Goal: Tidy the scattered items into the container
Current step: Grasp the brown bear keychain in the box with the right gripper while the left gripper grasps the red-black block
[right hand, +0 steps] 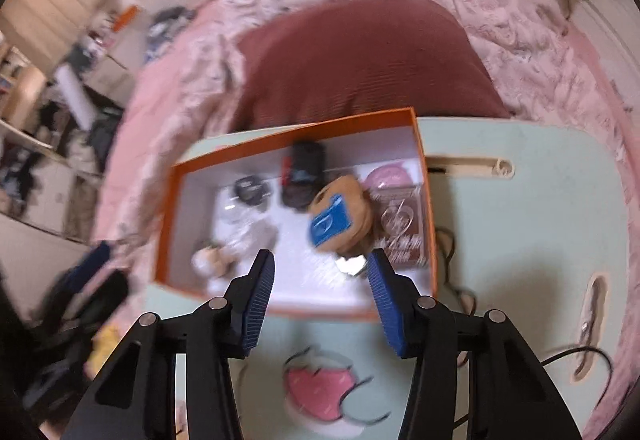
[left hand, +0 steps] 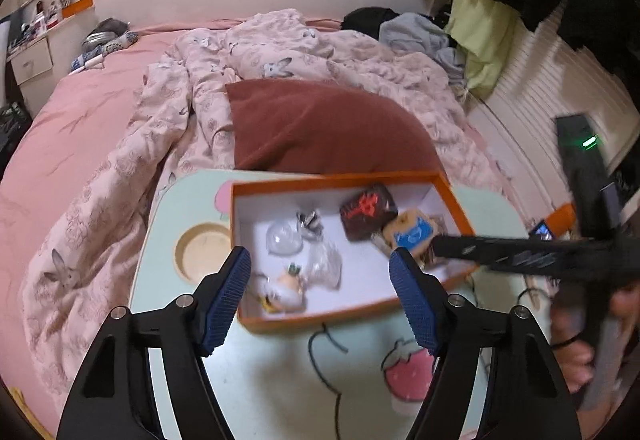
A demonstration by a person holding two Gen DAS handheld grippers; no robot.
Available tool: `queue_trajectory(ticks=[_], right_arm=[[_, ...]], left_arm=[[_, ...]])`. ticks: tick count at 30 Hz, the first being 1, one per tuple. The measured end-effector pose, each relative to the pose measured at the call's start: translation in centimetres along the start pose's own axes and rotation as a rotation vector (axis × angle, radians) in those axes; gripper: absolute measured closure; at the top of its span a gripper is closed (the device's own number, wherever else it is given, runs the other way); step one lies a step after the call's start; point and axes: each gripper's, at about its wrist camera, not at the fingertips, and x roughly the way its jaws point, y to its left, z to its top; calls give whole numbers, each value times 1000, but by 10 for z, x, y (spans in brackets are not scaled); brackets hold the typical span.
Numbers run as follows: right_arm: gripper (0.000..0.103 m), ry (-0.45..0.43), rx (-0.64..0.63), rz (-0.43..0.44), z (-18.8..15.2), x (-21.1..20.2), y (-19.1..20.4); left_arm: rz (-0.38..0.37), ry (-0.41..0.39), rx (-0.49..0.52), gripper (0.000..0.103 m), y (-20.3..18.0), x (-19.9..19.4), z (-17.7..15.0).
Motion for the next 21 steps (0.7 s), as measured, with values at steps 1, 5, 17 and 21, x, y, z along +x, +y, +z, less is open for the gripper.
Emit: queue_trajectory(ticks=[1, 5, 17, 21], right_arm=[[54, 1, -5, -38, 4, 6, 1], [54, 50, 2, -88, 19, 33, -4], [70, -150, 33, 38, -23, -39, -28], [70, -234, 63, 60, -56, -75, -49]], left_arm=[[-7, 3, -2, 31, -1, 1, 0], [-28, 24, -11, 31, -5, 5, -7], [104, 72, 86, 31, -23, 35, 3], [151, 151, 186, 40, -48, 72, 10]])
